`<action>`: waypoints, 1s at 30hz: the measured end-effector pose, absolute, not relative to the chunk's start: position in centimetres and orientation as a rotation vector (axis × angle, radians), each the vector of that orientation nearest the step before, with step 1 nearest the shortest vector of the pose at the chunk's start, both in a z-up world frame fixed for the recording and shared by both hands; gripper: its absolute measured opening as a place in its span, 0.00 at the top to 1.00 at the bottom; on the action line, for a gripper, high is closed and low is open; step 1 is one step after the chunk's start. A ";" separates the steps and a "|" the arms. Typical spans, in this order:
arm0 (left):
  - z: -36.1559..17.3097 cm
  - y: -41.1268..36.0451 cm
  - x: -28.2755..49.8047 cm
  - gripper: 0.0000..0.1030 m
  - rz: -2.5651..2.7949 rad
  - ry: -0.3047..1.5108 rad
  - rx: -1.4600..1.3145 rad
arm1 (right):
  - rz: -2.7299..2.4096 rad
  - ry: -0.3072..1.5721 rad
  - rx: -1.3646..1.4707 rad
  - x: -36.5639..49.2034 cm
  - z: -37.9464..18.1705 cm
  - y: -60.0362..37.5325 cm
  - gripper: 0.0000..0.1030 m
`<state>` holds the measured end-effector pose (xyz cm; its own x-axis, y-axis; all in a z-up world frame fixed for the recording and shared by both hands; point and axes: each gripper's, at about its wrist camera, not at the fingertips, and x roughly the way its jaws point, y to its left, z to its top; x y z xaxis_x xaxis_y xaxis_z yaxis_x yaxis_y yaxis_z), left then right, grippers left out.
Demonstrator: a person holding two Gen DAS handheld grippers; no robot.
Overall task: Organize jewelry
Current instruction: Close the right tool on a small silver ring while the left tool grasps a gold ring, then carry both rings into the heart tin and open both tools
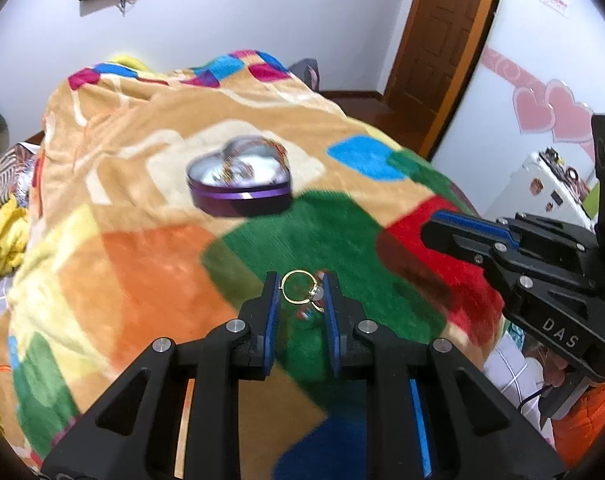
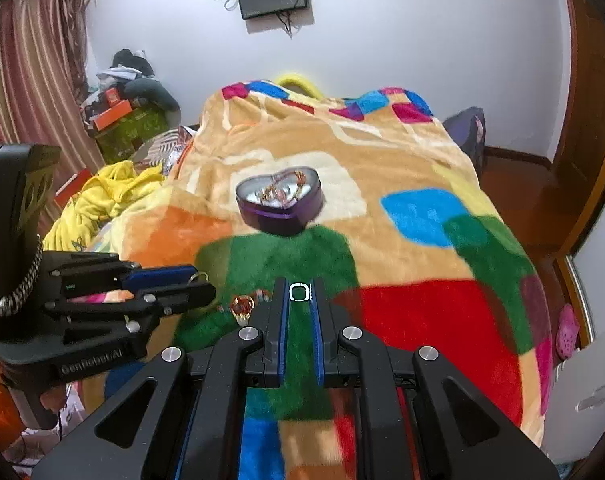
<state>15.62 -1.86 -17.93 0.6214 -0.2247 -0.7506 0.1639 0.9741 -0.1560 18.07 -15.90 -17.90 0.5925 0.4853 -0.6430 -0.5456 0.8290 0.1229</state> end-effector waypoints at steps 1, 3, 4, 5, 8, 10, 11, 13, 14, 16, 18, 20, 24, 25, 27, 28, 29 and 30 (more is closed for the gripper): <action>-17.7 -1.6 15.7 0.80 -0.218 0.864 -0.076 | 0.602 0.711 -0.095 18.1 -17.6 -15.7 0.91; -17.0 -1.0 16.0 0.80 -0.205 0.844 -0.074 | 0.605 0.700 -0.098 18.2 -17.3 -15.5 0.91; -16.7 -0.7 16.1 0.80 -0.198 0.834 -0.074 | 0.609 0.692 -0.097 18.4 -17.1 -15.4 0.91; -16.5 -0.5 16.1 0.80 -0.195 0.827 -0.075 | 0.611 0.686 -0.097 18.5 -16.9 -15.2 0.91; -15.8 0.2 16.5 0.80 -0.185 0.805 -0.080 | 0.618 0.666 -0.096 18.7 -16.2 -14.8 0.91; -15.5 0.7 16.8 0.80 -0.179 0.791 -0.085 | 0.624 0.651 -0.095 18.9 -15.8 -14.5 0.91; -15.3 0.9 16.9 0.80 -0.176 0.784 -0.089 | 0.626 0.646 -0.093 19.0 -15.6 -14.3 0.91; -15.1 1.3 17.2 0.80 -0.173 0.775 -0.091 | 0.631 0.636 -0.091 19.3 -15.3 -14.0 0.91; -15.0 1.5 17.4 0.80 -0.170 0.767 -0.092 | 0.632 0.630 -0.089 19.5 -15.1 -13.8 0.91; -14.7 1.8 17.6 0.80 -0.166 0.758 -0.094 | 0.638 0.623 -0.086 19.8 -14.9 -13.5 0.91; -14.5 2.2 18.0 0.80 -0.164 0.749 -0.099 | 0.642 0.617 -0.086 20.0 -14.8 -13.1 0.91; -14.4 2.5 18.5 0.80 -0.162 0.742 -0.101 | 0.646 0.613 -0.084 20.3 -14.7 -12.9 0.91; -14.2 3.0 19.5 0.80 -0.160 0.727 -0.104 | 0.650 0.609 -0.080 21.1 -14.7 -12.4 0.91; -14.2 3.1 19.8 0.80 -0.159 0.724 -0.105 | 0.649 0.609 -0.082 21.5 -14.8 -12.3 0.91; -14.2 3.3 20.4 0.80 -0.158 0.719 -0.104 | 0.649 0.611 -0.084 22.0 -14.9 -12.1 0.91; -14.3 3.4 20.6 0.80 -0.156 0.717 -0.104 | 0.648 0.613 -0.085 22.3 -15.0 -12.0 0.91; -14.3 3.5 20.8 0.80 -0.157 0.717 -0.105 | 0.648 0.615 -0.084 22.6 -15.1 -11.9 0.91; -14.4 3.5 21.1 0.80 -0.157 0.717 -0.108 | 0.650 0.618 -0.083 22.9 -15.2 -11.8 0.91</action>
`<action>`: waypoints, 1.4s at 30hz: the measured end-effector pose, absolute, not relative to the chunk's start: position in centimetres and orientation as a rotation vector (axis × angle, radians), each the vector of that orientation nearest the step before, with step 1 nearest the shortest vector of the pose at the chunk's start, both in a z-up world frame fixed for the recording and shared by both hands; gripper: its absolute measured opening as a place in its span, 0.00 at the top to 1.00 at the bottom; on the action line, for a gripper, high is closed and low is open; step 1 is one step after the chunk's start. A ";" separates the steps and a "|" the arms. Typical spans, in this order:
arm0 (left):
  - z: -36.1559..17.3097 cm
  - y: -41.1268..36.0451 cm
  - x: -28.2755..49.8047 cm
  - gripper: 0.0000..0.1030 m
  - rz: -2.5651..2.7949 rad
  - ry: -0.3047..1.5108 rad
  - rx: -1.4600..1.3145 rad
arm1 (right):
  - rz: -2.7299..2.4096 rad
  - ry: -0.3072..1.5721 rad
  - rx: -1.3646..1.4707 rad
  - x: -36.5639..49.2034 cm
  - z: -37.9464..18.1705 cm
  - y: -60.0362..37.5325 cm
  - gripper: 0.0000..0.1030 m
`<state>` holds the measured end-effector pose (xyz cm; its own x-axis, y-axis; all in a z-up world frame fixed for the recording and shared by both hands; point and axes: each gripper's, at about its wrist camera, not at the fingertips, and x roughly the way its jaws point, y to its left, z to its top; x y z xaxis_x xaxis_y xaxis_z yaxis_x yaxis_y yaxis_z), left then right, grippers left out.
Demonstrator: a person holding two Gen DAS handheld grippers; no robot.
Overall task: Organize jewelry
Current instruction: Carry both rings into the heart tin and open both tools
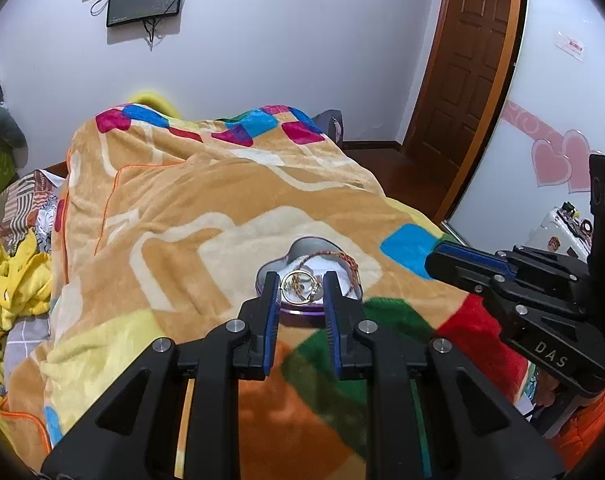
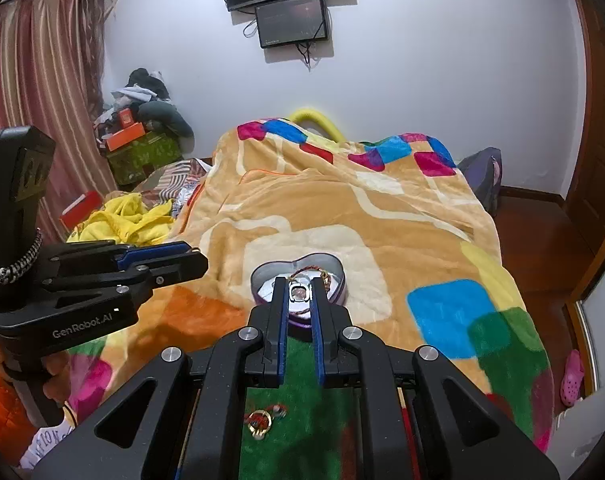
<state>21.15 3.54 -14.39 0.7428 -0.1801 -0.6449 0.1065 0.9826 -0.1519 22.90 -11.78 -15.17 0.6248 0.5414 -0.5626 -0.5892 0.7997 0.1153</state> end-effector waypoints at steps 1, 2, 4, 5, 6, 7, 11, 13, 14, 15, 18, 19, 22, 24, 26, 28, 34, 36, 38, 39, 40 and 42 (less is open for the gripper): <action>-14.5 3.6 21.4 0.80 -0.157 0.717 -0.109 | 0.650 0.619 -0.082 23.1 -15.2 -11.8 0.91; -14.6 3.6 21.7 0.80 -0.158 0.718 -0.109 | 0.651 0.622 -0.081 23.4 -15.3 -11.7 0.91; -14.8 3.6 22.3 0.80 -0.158 0.721 -0.107 | 0.654 0.633 -0.080 24.0 -15.7 -11.5 0.91; -15.0 3.6 22.6 0.80 -0.160 0.723 -0.106 | 0.654 0.635 -0.082 24.2 -15.8 -11.4 0.91; -15.1 3.6 22.9 0.80 -0.160 0.725 -0.106 | 0.656 0.640 -0.083 24.5 -15.9 -11.3 0.91; -15.3 3.6 23.2 0.80 -0.161 0.728 -0.105 | 0.657 0.643 -0.083 24.7 -16.1 -11.1 0.91; -15.9 3.6 24.1 0.80 -0.162 0.741 -0.102 | 0.669 0.659 -0.081 25.7 -16.6 -10.6 0.91; -16.2 3.6 24.6 0.80 -0.161 0.748 -0.104 | 0.677 0.672 -0.076 26.2 -16.9 -10.3 0.91; -16.5 3.7 24.9 0.80 -0.162 0.754 -0.108 | 0.680 0.678 -0.077 26.4 -17.0 -10.1 0.91; -16.6 3.8 25.1 0.80 -0.163 0.757 -0.112 | 0.683 0.683 -0.080 26.6 -17.2 -9.9 0.91; -17.2 4.0 25.9 0.80 -0.166 0.773 -0.122 | 0.694 0.700 -0.087 27.2 -17.7 -9.5 0.91; -17.4 4.0 26.1 0.80 -0.166 0.779 -0.126 | 0.697 0.707 -0.090 27.5 -17.9 -9.4 0.91; -18.1 4.2 26.9 0.80 -0.177 0.802 -0.135 | 0.697 0.729 -0.095 28.0 -18.5 -9.1 0.91; -18.6 4.3 27.5 0.80 -0.182 0.818 -0.138 | 0.694 0.748 -0.096 28.5 -18.9 -9.0 0.91; -18.9 4.4 27.8 0.80 -0.187 0.828 -0.144 | 0.695 0.760 -0.096 28.7 -19.1 -8.9 0.91; -19.2 4.3 28.0 0.80 -0.193 0.839 -0.147 | 0.697 0.767 -0.096 28.9 -19.2 -8.9 0.91; -19.6 4.4 28.2 0.80 -0.208 0.857 -0.157 | 0.692 0.780 -0.118 29.1 -19.6 -8.7 0.91; -19.5 4.4 28.1 0.80 -0.211 0.856 -0.154 | 0.687 0.775 -0.123 29.0 -19.5 -8.6 0.91; -19.4 4.3 28.1 0.81 -0.214 0.856 -0.152 | 0.689 0.775 -0.125 29.0 -19.5 -8.6 0.91; -19.4 4.3 28.1 0.81 -0.216 0.858 -0.152 | 0.688 0.776 -0.126 29.0 -19.4 -8.6 0.91; -19.3 4.3 28.1 0.80 -0.218 0.859 -0.153 | 0.685 0.777 -0.129 29.0 -19.4 -8.5 0.91; -19.2 4.4 28.1 0.80 -0.219 0.865 -0.153 | 0.683 0.785 -0.133 29.0 -19.4 -8.5 0.91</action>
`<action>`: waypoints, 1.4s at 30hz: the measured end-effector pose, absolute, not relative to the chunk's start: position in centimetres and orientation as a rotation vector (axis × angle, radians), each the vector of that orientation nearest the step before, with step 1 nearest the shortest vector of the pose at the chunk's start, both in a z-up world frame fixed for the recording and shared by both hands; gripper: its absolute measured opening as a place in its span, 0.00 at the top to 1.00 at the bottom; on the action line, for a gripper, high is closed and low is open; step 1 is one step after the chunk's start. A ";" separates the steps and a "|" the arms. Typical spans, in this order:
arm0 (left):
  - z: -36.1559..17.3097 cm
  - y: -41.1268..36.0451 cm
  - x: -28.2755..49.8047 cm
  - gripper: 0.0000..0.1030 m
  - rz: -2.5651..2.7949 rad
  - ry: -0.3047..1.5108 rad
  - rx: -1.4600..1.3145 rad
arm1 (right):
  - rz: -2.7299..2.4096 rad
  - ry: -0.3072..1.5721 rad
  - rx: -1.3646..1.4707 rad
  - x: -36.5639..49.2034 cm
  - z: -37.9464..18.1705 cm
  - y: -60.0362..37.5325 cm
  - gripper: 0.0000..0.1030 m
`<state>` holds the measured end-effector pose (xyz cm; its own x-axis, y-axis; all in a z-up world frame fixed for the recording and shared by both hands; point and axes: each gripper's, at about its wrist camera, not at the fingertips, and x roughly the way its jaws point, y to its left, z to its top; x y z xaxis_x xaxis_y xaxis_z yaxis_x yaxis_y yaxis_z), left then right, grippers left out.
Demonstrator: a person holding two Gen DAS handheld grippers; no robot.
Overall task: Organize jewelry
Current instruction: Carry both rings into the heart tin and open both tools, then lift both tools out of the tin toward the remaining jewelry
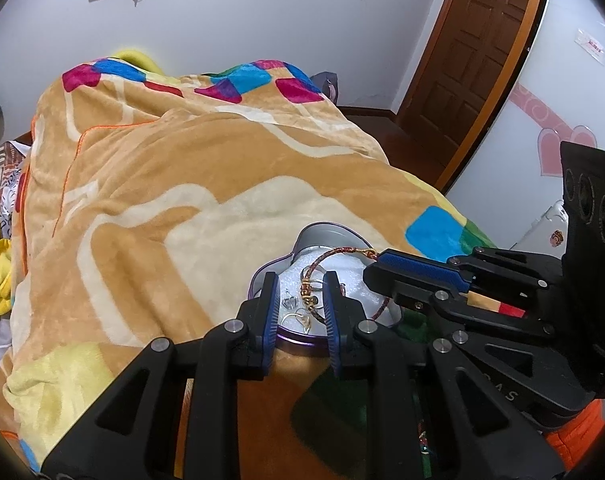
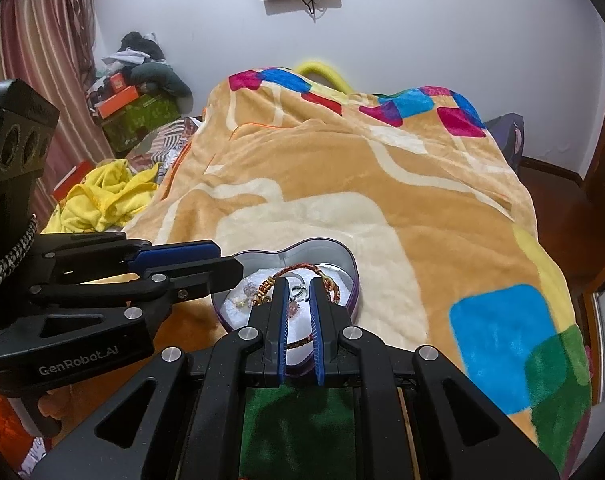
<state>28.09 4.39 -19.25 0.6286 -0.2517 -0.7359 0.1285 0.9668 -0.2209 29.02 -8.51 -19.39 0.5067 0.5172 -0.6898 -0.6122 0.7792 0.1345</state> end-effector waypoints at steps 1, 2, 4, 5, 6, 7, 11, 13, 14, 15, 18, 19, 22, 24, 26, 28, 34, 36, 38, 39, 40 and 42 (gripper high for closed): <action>-19.2 4.4 28.1 0.80 -0.216 0.867 -0.151 | 0.681 0.787 -0.133 29.0 -19.4 -8.5 0.90; -19.1 4.4 28.0 0.80 -0.212 0.868 -0.147 | 0.680 0.788 -0.133 29.0 -19.4 -8.5 0.89; -18.8 4.4 27.8 0.80 -0.208 0.865 -0.145 | 0.674 0.786 -0.131 28.8 -19.2 -8.5 0.87; -18.6 4.4 27.7 0.80 -0.206 0.863 -0.144 | 0.671 0.782 -0.130 28.6 -19.0 -8.6 0.85; -18.4 4.4 27.5 0.80 -0.204 0.858 -0.143 | 0.668 0.778 -0.131 28.5 -18.9 -8.7 0.82; -18.1 4.4 27.2 0.80 -0.201 0.852 -0.141 | 0.664 0.773 -0.132 28.4 -18.8 -8.8 0.81; -17.0 4.3 26.3 0.80 -0.188 0.830 -0.126 | 0.651 0.746 -0.129 27.7 -17.9 -9.2 0.73; -16.3 4.2 25.8 0.80 -0.184 0.819 -0.121 | 0.645 0.733 -0.128 27.3 -17.4 -9.4 0.71; -16.0 4.2 25.5 0.80 -0.182 0.813 -0.118 | 0.642 0.726 -0.128 27.1 -17.1 -9.6 0.71; -15.7 4.1 25.1 0.80 -0.181 0.807 -0.114 | 0.640 0.720 -0.128 26.9 -16.9 -9.7 0.71; -14.7 3.8 24.1 0.78 -0.175 0.789 -0.100 | 0.630 0.698 -0.125 26.0 -16.0 -10.2 0.71; -14.4 3.7 23.7 0.75 -0.175 0.784 -0.097 | 0.627 0.694 -0.124 25.8 -15.8 -10.4 0.71; -13.8 3.4 22.7 0.67 -0.172 0.770 -0.090 | 0.614 0.678 -0.118 25.0 -15.2 -11.1 0.71; -13.5 3.1 21.9 0.67 -0.171 0.766 -0.081 | 0.606 0.673 -0.115 24.5 -15.0 -11.5 0.71; -13.3 2.9 21.3 0.67 -0.172 0.766 -0.075 | 0.598 0.671 -0.112 23.9 -14.9 -12.0 0.71; -13.3 2.6 20.6 0.66 -0.176 0.771 -0.075 | 0.593 0.674 -0.109 23.4 -14.9 -12.4 0.71; -14.5 1.8 19.0 0.66 -0.194 0.809 -0.077 | 0.579 0.695 -0.107 22.0 -15.5 -13.2 0.70; -15.1 1.3 18.6 0.66 -0.204 0.831 -0.074 | 0.574 0.702 -0.107 21.7 -15.7 -13.5 0.70; -15.7 0.8 18.2 0.66 -0.210 0.846 -0.063 | 0.569 0.715 -0.100 21.4 -16.2 -13.8 0.70; -15.9 0.7 18.0 0.66 -0.210 0.849 -0.062 | 0.569 0.726 -0.092 21.3 -16.5 -14.0 0.70; -16.2 0.6 17.8 0.66 -0.211 0.854 -0.063 | 0.570 0.734 -0.087 21.1 -16.7 -14.1 0.70; -16.8 0.5 17.4 0.66 -0.213 0.871 -0.072 | 0.576 0.764 -0.080 20.8 -17.7 -14.2 0.70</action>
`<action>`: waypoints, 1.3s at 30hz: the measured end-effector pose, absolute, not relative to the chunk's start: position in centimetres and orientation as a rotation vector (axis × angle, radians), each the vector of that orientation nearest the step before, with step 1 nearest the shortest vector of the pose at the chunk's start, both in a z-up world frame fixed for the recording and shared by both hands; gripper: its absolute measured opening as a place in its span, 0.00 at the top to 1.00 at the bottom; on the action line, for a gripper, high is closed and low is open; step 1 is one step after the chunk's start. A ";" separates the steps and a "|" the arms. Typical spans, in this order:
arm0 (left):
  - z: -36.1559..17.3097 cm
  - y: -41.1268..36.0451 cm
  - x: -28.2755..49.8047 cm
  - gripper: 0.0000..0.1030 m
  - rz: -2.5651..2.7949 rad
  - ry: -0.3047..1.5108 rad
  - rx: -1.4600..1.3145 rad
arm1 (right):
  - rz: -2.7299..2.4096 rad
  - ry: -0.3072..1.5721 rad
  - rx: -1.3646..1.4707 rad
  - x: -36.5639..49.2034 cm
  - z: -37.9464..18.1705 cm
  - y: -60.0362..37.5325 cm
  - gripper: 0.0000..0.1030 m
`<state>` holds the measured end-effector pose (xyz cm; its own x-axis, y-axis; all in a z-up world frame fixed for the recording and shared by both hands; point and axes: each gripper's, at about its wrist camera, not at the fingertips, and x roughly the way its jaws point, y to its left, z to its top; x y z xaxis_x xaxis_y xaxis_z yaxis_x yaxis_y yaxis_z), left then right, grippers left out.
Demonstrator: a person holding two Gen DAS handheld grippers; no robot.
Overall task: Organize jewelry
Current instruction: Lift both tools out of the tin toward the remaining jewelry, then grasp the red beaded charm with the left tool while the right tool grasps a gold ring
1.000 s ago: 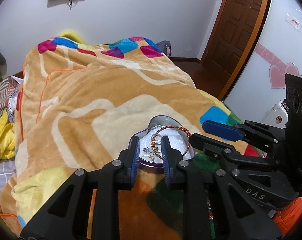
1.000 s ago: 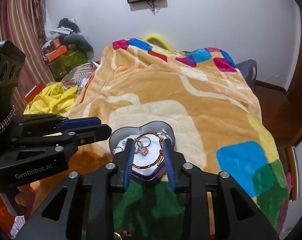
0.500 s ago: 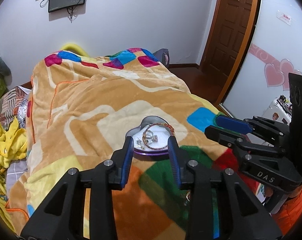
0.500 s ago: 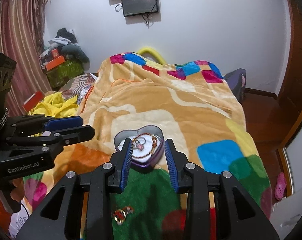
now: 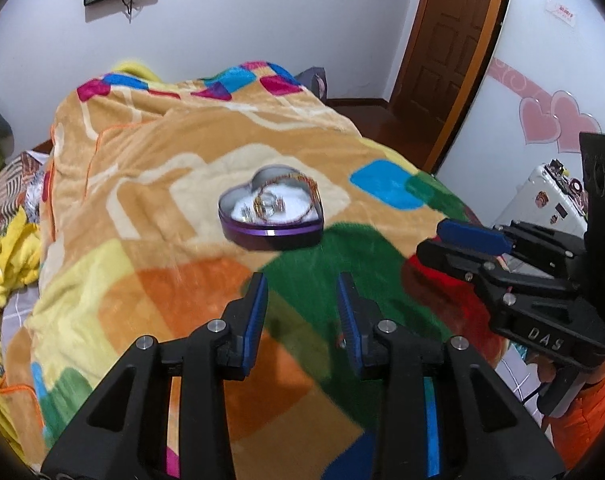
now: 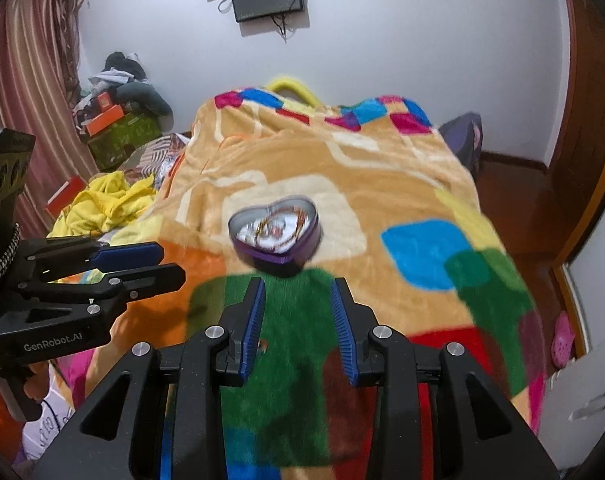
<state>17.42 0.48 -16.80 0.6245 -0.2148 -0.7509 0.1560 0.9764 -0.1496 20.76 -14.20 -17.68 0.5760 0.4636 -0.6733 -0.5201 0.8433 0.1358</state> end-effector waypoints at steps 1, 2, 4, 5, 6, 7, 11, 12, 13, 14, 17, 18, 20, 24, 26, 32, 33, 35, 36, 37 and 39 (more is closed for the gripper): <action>-17.1 0.5 17.3 0.66 -0.214 0.880 -0.078 | 0.579 0.773 -0.080 20.5 -18.0 -14.3 0.70; -17.6 0.5 17.1 0.66 -0.216 0.893 -0.084 | 0.585 0.787 -0.081 20.3 -18.5 -14.2 0.70; -18.4 0.5 16.8 0.66 -0.220 0.916 -0.094 | 0.602 0.817 -0.089 19.8 -19.5 -13.8 0.70; -18.7 0.5 16.7 0.66 -0.224 0.928 -0.096 | 0.610 0.827 -0.093 19.6 -19.8 -13.7 0.70; -19.2 0.5 16.5 0.66 -0.223 0.941 -0.096 | 0.622 0.836 -0.097 19.4 -20.2 -13.5 0.70; -19.5 0.6 16.3 0.66 -0.220 0.949 -0.095 | 0.634 0.846 -0.101 19.2 -20.6 -13.2 0.70; -20.6 1.1 15.6 0.66 -0.204 0.973 -0.109 | 0.663 0.874 -0.137 18.7 -22.1 -12.0 0.70; -20.7 1.3 15.4 0.66 -0.203 0.975 -0.114 | 0.665 0.876 -0.145 18.5 -22.3 -11.8 0.70; -20.7 1.5 15.3 0.66 -0.204 0.974 -0.118 | 0.671 0.881 -0.156 18.5 -22.6 -11.5 0.70; -20.7 1.6 15.1 0.66 -0.206 0.973 -0.122 | 0.678 0.888 -0.166 18.4 -22.9 -11.3 0.70; -20.6 1.4 15.1 0.66 -0.217 0.966 -0.113 | 0.684 0.885 -0.193 18.4 -23.4 -10.7 0.79; -20.6 1.3 15.1 0.66 -0.222 0.964 -0.105 | 0.684 0.887 -0.199 18.4 -23.5 -10.6 0.86; -20.8 0.9 15.2 0.66 -0.233 0.967 -0.099 | 0.693 0.886 -0.197 18.5 -23.5 -10.8 0.90; -21.7 0.0 15.6 0.66 -0.248 0.989 -0.103 | 0.692 0.861 -0.195 18.1 -22.8 -11.1 0.94; -22.0 -0.6 15.8 0.66 -0.253 0.991 -0.093 | 0.683 0.846 -0.182 18.1 -22.3 -11.4 0.94; -22.7 -1.5 16.8 0.67 -0.283 1.007 -0.104 | 0.642 0.813 -0.138 18.5 -21.0 -13.5 0.93; -22.9 -1.7 17.0 0.68 -0.285 1.012 -0.104 | 0.635 0.809 -0.132 18.6 -20.9 -13.8 0.93; -23.3 -2.1 17.3 0.69 -0.284 1.008 -0.099 | 0.619 0.802 -0.118 18.6 -20.6 -14.4 0.93; -23.4 -2.3 17.4 0.71 -0.284 1.001 -0.095 | 0.613 0.800 -0.113 18.7 -20.5 -14.6 0.93; -23.5 -2.5 17.5 0.76 -0.283 0.996 -0.090 | 0.605 0.801 -0.106 18.8 -20.5 -14.9 0.93; -23.5 -2.7 17.6 0.90 -0.283 0.993 -0.082 | 0.599 0.806 -0.097 18.9 -20.5 -15.2 0.93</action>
<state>17.60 -2.71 -23.47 0.5132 -0.2723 -0.8140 0.1975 0.9604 -0.1967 18.91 -15.21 -20.55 0.5374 0.4662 -0.7028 -0.5382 0.8311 0.1397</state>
